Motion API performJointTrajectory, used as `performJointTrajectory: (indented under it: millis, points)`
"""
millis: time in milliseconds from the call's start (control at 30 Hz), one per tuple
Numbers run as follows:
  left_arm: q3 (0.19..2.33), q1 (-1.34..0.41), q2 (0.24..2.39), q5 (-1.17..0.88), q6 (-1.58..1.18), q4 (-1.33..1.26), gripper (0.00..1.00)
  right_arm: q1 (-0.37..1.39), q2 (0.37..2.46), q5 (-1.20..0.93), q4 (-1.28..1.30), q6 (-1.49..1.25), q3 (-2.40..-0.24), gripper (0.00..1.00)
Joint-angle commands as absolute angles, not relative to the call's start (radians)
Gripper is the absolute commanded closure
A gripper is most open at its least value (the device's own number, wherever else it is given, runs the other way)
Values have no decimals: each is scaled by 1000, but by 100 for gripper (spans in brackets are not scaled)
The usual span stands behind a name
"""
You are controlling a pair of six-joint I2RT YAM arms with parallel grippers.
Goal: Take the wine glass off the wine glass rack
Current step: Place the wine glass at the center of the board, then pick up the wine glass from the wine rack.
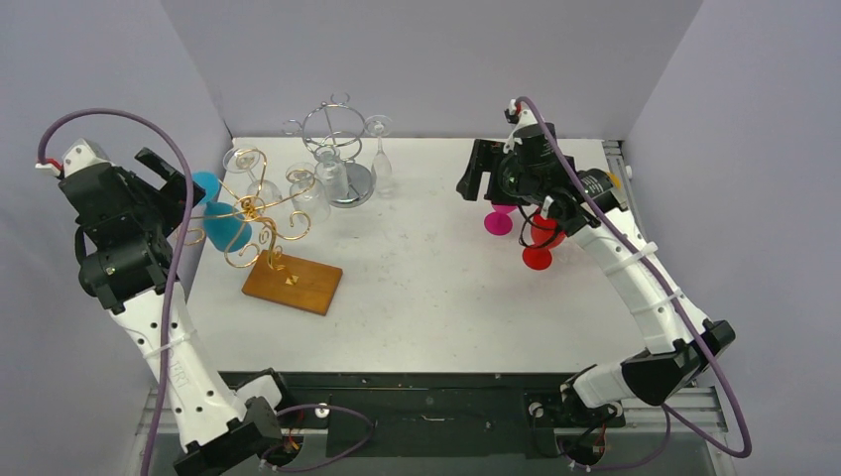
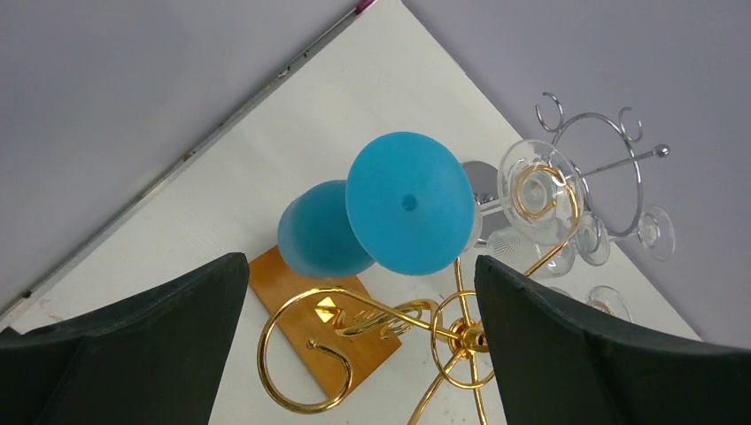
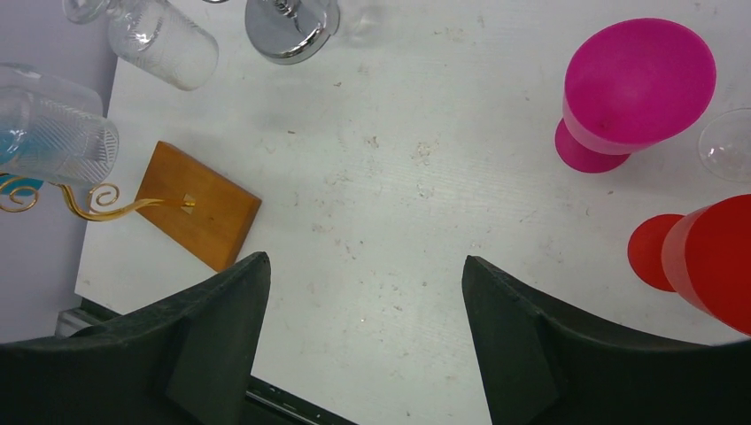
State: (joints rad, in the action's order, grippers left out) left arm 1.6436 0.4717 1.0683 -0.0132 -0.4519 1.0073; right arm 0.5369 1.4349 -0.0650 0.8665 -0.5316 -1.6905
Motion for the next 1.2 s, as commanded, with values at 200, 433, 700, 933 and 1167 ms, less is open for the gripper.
performJointTrajectory:
  millis: [200,433,700,933,1167]
  points:
    - [1444,669,1061,-454,-649,675,13,562,1297,-100,740,-565,-1580,26]
    - [1426,676,1070,-484,-700,636,27,569,1257,-121,710,-569,-1514,26]
    - [1428,676,1094,-509,-720,635,38,585,1253,-124,710,-565,-1509,26]
    - [1423,676,1098,-488,-716,653,44,592,1247,-134,706,-564,-1493,26]
    - [1421,676,1083,-466,-721,674,59,594,1237,-133,694,-557,-1463,26]
